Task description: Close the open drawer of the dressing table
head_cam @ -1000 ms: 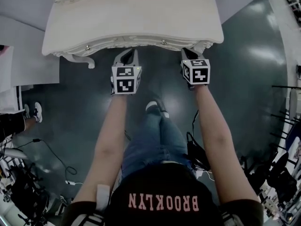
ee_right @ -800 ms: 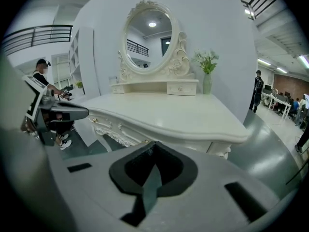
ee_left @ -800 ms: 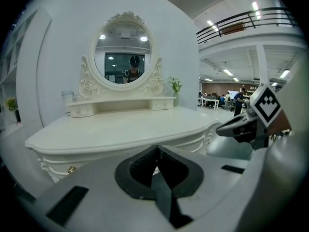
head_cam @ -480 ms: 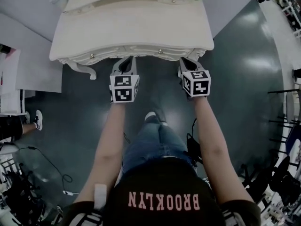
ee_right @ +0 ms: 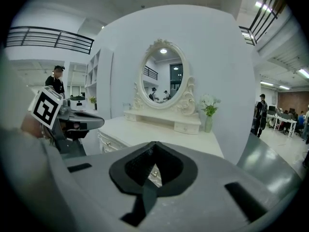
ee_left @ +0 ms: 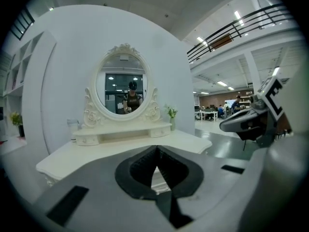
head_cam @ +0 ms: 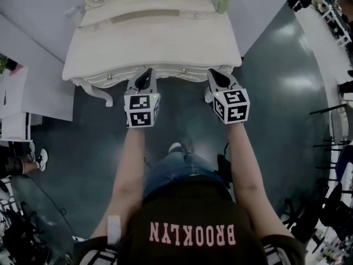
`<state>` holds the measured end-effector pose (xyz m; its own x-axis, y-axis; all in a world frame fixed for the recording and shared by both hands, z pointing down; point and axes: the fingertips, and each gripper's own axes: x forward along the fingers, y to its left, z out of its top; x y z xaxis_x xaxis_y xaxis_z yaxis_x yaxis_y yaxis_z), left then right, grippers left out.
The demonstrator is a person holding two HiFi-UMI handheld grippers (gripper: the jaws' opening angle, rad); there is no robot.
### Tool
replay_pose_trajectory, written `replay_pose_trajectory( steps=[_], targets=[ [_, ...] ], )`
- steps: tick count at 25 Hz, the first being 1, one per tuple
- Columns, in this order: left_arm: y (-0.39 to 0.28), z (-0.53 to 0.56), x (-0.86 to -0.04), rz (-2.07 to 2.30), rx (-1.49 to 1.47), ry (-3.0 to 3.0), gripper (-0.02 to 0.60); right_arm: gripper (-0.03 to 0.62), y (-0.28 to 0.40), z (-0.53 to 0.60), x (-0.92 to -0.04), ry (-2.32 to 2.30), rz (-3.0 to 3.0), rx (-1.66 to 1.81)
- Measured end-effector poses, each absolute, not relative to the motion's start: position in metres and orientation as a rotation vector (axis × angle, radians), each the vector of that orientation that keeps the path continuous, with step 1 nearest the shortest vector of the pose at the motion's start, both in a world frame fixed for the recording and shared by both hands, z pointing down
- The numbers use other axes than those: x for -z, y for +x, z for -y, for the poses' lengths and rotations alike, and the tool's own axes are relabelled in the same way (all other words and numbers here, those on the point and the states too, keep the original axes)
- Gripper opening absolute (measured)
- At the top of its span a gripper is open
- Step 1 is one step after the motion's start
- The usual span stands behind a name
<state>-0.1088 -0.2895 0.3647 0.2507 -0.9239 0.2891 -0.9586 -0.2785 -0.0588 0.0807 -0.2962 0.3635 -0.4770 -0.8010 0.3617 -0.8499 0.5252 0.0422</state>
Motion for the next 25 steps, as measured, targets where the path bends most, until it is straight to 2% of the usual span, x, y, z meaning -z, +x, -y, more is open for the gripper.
replay_pose_trajectory(
  steps=[9, 25],
  targets=[
    [-0.112, 0.27, -0.301, 1.837, -0.255, 2.429, 0.005, -0.006, 0.081, 0.267, -0.29, 1.485, 2.54, -0.13],
    [-0.11, 0.249, -0.213, 1.87, -0.211, 2.535, 0.005, -0.006, 0.09, 0.247, -0.199, 1.544, 2.571, 0.099]
  ],
)
